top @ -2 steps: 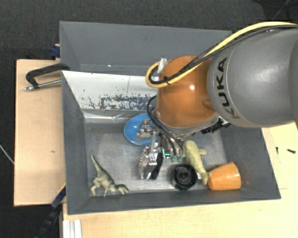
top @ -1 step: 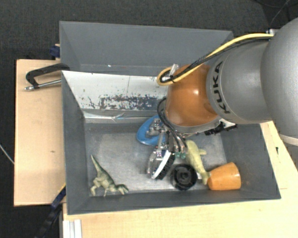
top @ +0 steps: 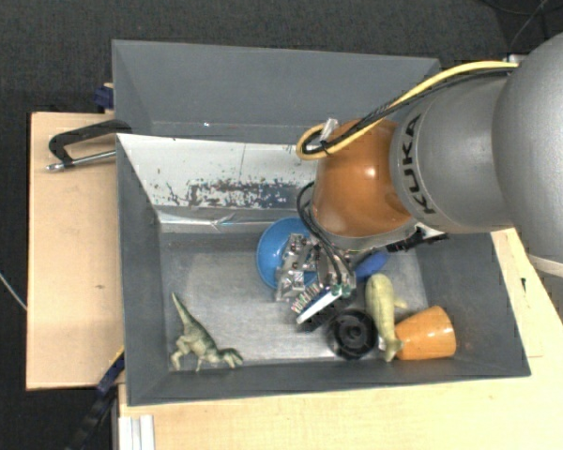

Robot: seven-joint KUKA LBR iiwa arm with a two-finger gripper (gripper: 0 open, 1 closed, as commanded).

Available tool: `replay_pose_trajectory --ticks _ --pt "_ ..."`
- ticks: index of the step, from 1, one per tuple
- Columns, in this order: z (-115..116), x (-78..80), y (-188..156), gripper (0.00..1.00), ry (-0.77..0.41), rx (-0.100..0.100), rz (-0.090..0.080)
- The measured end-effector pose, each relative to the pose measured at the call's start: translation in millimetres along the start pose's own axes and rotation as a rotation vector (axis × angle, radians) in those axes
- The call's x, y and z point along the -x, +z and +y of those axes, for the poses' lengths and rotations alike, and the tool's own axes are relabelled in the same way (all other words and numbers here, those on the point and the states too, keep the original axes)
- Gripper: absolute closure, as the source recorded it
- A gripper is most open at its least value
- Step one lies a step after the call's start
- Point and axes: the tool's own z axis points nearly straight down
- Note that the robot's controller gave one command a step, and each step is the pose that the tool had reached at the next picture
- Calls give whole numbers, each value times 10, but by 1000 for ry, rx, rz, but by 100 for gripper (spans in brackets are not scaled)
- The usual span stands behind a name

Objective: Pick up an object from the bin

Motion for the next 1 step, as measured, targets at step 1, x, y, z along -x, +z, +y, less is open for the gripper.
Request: replay_pose_trajectory --ticks 1 --pt "119 -123 -1112 100 -46 -3 0"
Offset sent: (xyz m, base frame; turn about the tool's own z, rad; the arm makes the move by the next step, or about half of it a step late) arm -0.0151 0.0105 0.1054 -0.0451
